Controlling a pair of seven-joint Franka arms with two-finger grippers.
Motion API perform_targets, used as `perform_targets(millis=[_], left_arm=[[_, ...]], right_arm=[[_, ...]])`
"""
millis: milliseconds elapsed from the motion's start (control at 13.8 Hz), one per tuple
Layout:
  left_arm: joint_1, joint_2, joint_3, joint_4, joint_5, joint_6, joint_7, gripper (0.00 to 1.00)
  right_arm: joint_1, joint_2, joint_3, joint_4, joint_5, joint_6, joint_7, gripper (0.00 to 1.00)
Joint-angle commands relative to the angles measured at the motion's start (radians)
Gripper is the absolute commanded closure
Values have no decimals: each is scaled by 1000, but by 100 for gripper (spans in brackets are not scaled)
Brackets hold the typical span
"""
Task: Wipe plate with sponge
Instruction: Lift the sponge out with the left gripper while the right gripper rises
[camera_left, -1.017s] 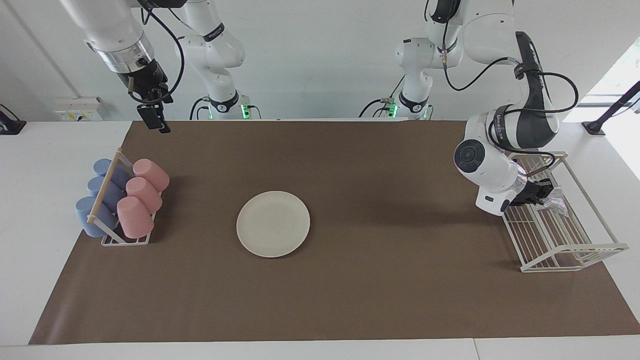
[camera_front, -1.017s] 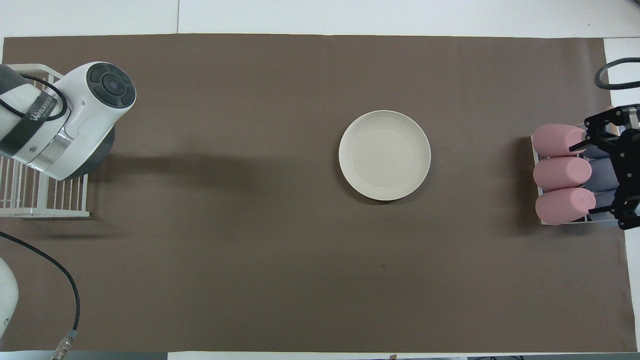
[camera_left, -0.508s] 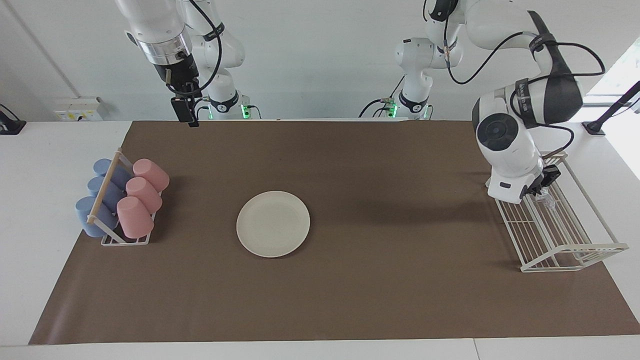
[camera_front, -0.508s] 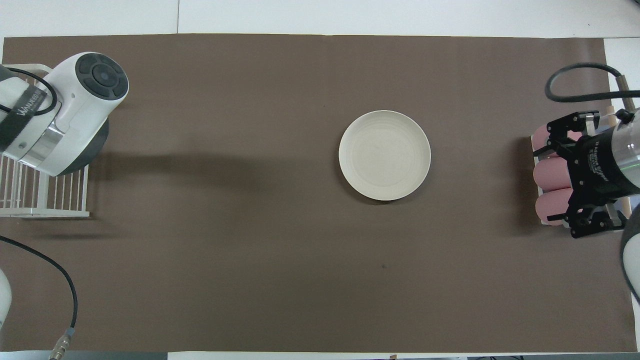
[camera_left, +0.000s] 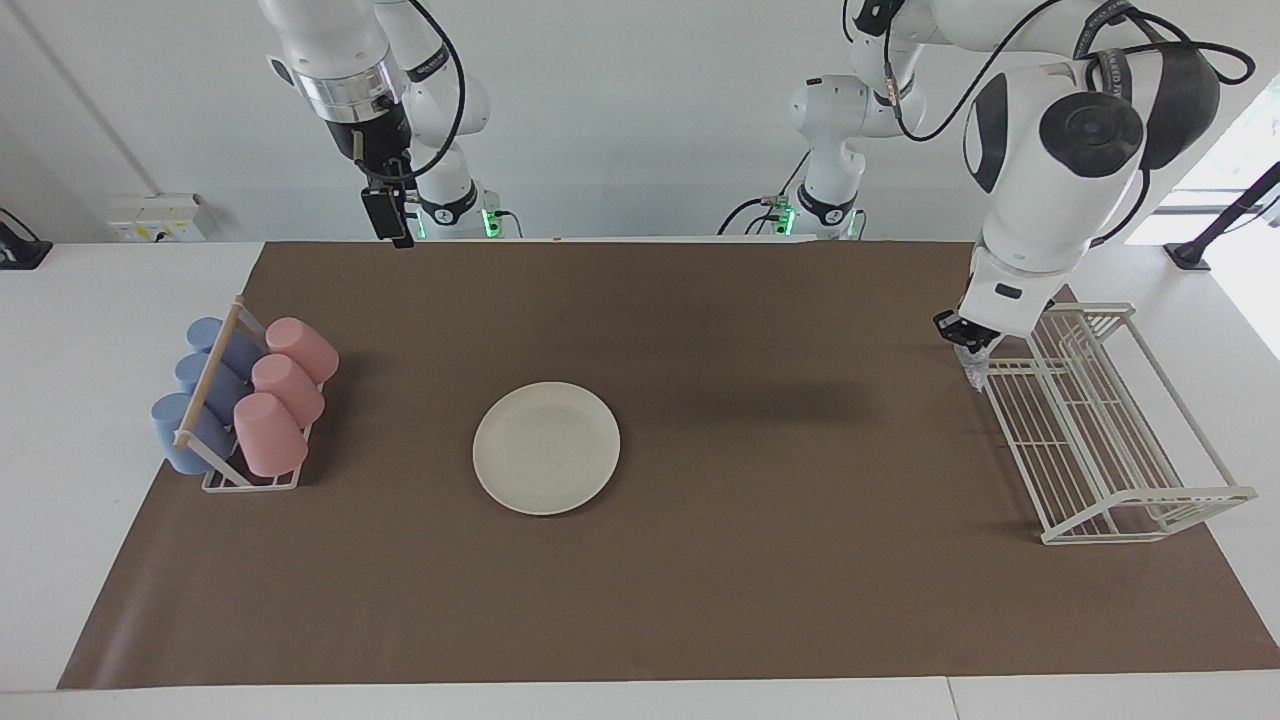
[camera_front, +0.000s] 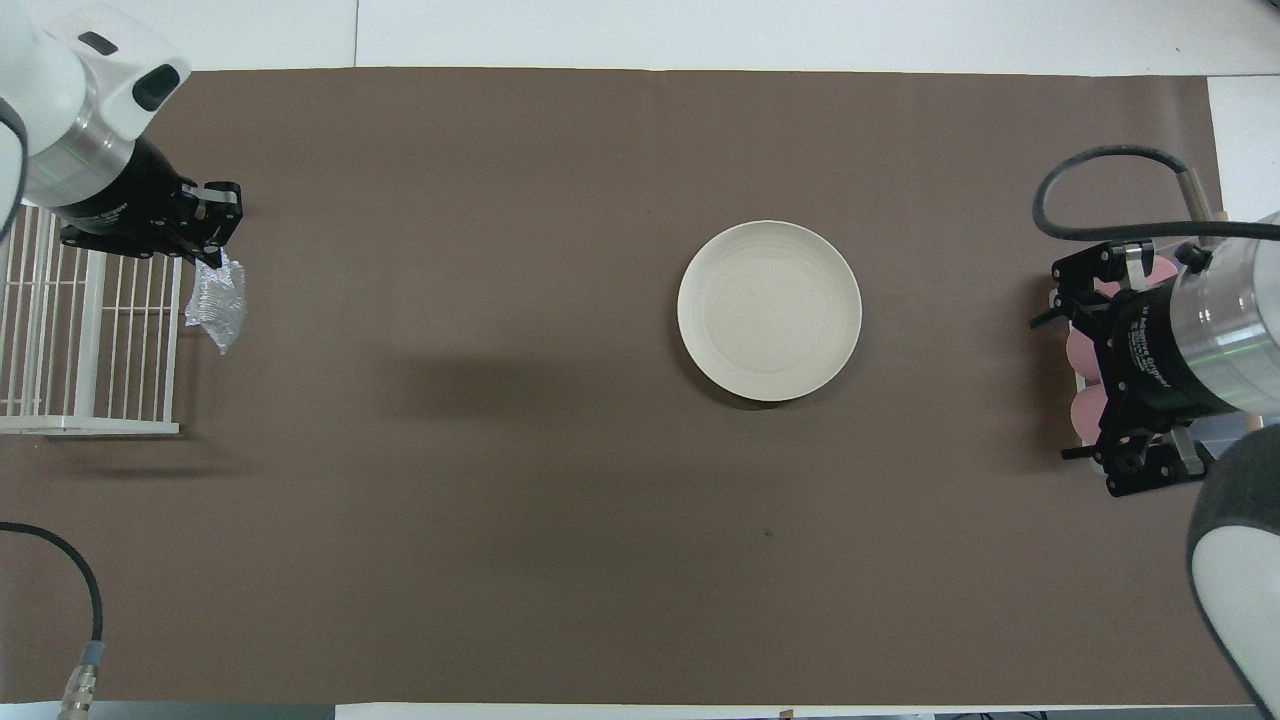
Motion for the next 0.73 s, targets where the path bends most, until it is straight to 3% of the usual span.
perform_targets(millis=[0, 145, 218, 508, 654], left_arm=[[52, -15, 12, 7, -263, 4, -81, 100], [101, -33, 9, -8, -470, 54, -93, 100], [124, -59, 8, -66, -566, 74, -86, 100], [129, -192, 4, -342, -878, 212, -15, 100], [123, -278, 0, -515, -1044, 278, 83, 100]], right_arm=[[-7, -28, 4, -27, 49, -5, 15, 0], [-7, -28, 4, -27, 49, -6, 15, 0], [-5, -28, 4, -27, 47, -8, 6, 0], [-5, -31, 5, -37, 49, 7, 12, 0], [-1, -29, 7, -38, 50, 79, 18, 0]])
